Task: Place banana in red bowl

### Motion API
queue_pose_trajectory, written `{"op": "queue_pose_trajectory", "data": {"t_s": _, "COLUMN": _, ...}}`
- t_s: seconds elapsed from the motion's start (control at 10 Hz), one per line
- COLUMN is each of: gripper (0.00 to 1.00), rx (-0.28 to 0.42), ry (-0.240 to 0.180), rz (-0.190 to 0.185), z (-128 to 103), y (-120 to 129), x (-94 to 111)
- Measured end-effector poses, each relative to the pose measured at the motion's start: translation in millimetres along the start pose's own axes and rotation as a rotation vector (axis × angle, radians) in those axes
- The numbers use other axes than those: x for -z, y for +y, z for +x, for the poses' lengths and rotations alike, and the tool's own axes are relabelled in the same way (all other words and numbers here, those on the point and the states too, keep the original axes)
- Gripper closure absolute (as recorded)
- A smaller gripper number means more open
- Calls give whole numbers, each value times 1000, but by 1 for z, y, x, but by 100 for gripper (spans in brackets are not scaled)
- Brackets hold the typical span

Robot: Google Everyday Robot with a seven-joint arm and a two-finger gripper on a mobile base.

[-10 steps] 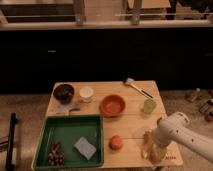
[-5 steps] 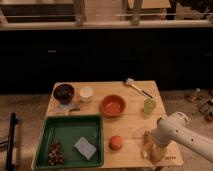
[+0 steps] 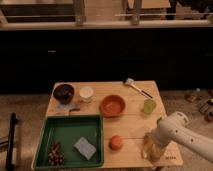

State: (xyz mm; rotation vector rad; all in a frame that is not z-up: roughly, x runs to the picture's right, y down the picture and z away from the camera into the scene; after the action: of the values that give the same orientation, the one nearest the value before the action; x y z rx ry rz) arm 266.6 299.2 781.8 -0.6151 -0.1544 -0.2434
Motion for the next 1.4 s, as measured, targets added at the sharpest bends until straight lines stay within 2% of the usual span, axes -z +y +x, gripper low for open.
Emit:
{"op": "queue_pose_trajectory", "data": {"t_s": 0.4, "gripper": 86, "rx": 15, "ry": 14, "rz": -15, "z": -5, "y": -2, "x": 7}}
{"op": "queue_pose_trajectory", "data": {"t_s": 0.5, "gripper": 95, "rx": 16, "ry": 15, "rz": -20, "z": -6, "y": -2, "x": 8}}
{"op": "queue_pose_trajectory", "data": {"t_s": 0.6, "gripper": 99, "rx": 16, "ry": 15, "rz": -26, "z": -6, "y": -2, "x": 9}}
{"op": "queue_pose_trajectory", "data": {"t_s": 1.4, "gripper": 100, "rx": 4, "ry": 6, "rz": -37, "z": 2, "y": -3, "x": 12}}
